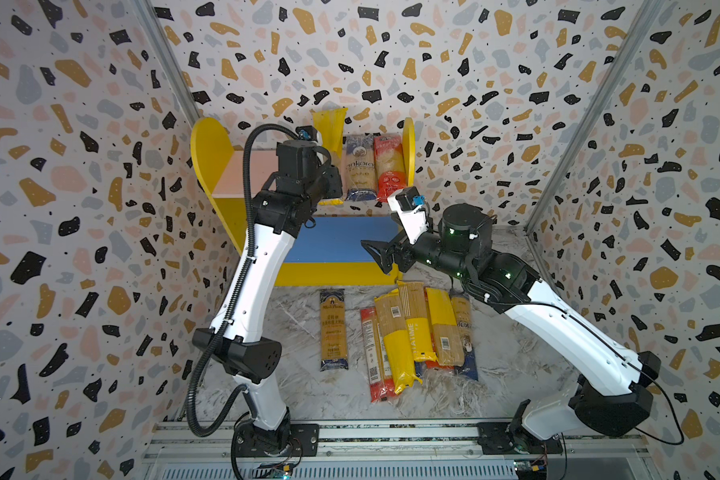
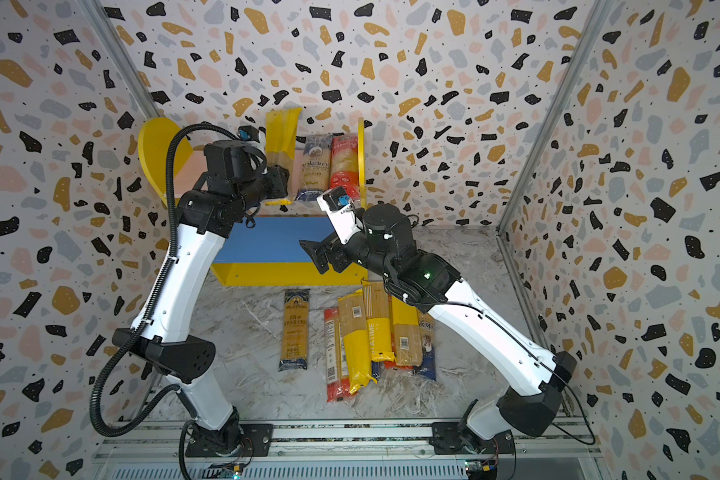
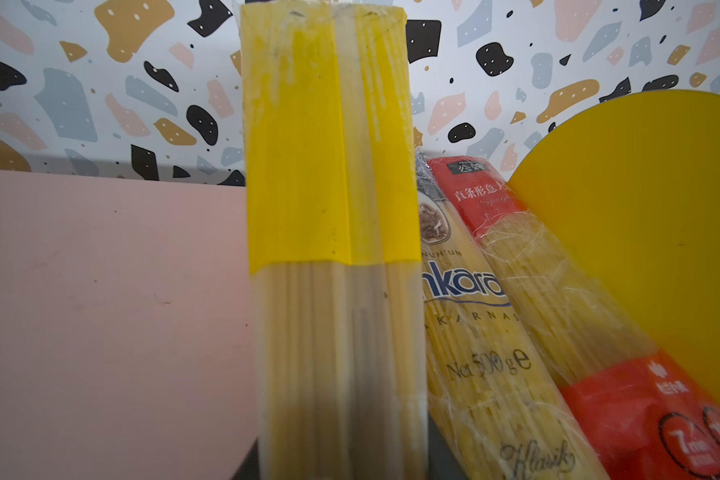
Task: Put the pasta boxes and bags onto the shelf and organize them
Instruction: 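Lower the yellow-banded package beside the ankara bag and open the left gripper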
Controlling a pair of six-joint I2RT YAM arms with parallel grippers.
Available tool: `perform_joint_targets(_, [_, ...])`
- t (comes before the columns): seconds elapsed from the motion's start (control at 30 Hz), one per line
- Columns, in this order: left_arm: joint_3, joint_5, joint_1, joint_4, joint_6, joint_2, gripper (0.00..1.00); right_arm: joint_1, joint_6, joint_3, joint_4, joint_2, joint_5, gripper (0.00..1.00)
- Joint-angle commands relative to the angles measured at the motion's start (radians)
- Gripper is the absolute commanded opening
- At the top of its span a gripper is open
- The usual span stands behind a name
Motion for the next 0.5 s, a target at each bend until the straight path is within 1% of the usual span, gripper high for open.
perform_joint_targets(0.0, [0.025, 0.018, 0.001, 0.235, -0.024, -0.023, 0.0, -0.002, -0.013, 0.028, 0.008, -0.022, 0.025, 0.99])
perform_joint_targets(0.27, [0.016, 0.046, 0.001, 0.235, -0.053, -0.014, 0.0, -0.027, 0.003, -0.04, 0.032, -0.07, 0.025, 0.99])
perform_joint_targets(0.3, [0.014, 0.049, 0.001, 0.233, -0.052, -0.014, 0.01, -0.029, 0.006, -0.046, 0.036, -0.075, 0.025, 0.99])
perform_joint_targets(0.33, [0.014, 0.048, 0.001, 0.23, -0.053, -0.013, 0.03, -0.032, 0.01, -0.051, 0.038, -0.08, 0.025, 0.99])
perform_joint_targets(0.4, [0.011, 0.05, 0.001, 0.226, -0.053, -0.011, 0.11, -0.041, 0.021, -0.057, 0.038, -0.084, 0.026, 0.99])
perform_joint_targets(0.47, [0.009, 0.049, 0.001, 0.225, -0.056, -0.013, 0.23, -0.049, 0.029, -0.065, 0.039, -0.089, 0.016, 0.99])
